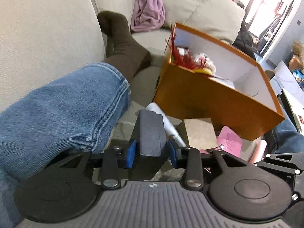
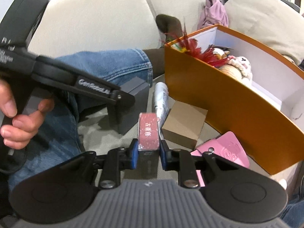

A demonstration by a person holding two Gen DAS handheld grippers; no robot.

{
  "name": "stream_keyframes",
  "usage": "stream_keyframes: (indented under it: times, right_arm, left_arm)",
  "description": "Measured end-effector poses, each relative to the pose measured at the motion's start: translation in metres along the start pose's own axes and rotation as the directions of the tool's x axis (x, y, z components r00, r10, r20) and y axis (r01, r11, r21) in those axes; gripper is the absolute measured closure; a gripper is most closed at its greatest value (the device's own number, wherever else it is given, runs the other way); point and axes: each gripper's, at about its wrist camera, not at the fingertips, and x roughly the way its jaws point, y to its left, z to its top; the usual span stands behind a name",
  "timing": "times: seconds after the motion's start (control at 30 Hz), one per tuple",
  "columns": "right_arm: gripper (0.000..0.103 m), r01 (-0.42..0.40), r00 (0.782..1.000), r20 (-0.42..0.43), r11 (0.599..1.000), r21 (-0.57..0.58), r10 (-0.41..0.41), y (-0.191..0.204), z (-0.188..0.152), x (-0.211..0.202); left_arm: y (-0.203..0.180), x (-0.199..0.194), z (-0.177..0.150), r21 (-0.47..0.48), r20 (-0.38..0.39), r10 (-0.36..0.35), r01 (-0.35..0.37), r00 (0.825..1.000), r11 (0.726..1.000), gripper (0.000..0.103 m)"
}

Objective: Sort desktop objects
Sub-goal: 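Lift the red box and grey case and carry both over the orange box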

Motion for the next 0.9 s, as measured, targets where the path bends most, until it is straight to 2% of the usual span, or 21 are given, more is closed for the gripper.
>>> stream_keyframes:
  times: [0.2, 0.3, 0.37, 0.57, 0.8, 0.9]
  right_arm:
    - [0.078, -0.07, 0.995, 0.079, 0.994, 0.082, 0.063, -0.014, 0.001, -0.031]
    - [0.078, -0.074, 0.991, 0.121, 0.992, 0.106, 0.061, -0.02, 0.006, -0.048]
    - [0.078, -0.056, 0.989, 0.141, 0.992, 0.111, 0.04, -0.021, 0.009, -0.056]
    - [0.078, 0.013, 0.974, 0.222, 0.989, 0.145, -0.045, -0.038, 0.02, -0.087]
    - [0.078, 0.105, 0.931, 0.319, 0.968, 0.229, -0.176, -0.075, 0.036, -0.12]
    - [0.078, 0.133, 0.916, 0.332, 0.952, 0.275, -0.224, -0.094, 0.042, -0.127]
  left_arm:
    - [-0.01, -0.025, 0.007, -0.003, 0.073, -0.017, 0.018, 0.997, 1.0, 0.062]
    - [-0.018, -0.041, 0.011, 0.024, 0.121, -0.037, 0.034, 0.992, 0.999, 0.062]
    - [-0.025, -0.049, 0.013, 0.047, 0.15, -0.032, 0.025, 0.988, 0.999, 0.062]
    - [-0.047, -0.073, 0.031, 0.12, 0.214, -0.096, 0.072, 0.972, 0.99, 0.062]
    - [-0.087, -0.08, 0.063, 0.228, 0.251, -0.201, 0.143, 0.947, 0.963, 0.062]
    - [-0.106, -0.075, 0.076, 0.275, 0.263, -0.229, 0.155, 0.937, 0.949, 0.062]
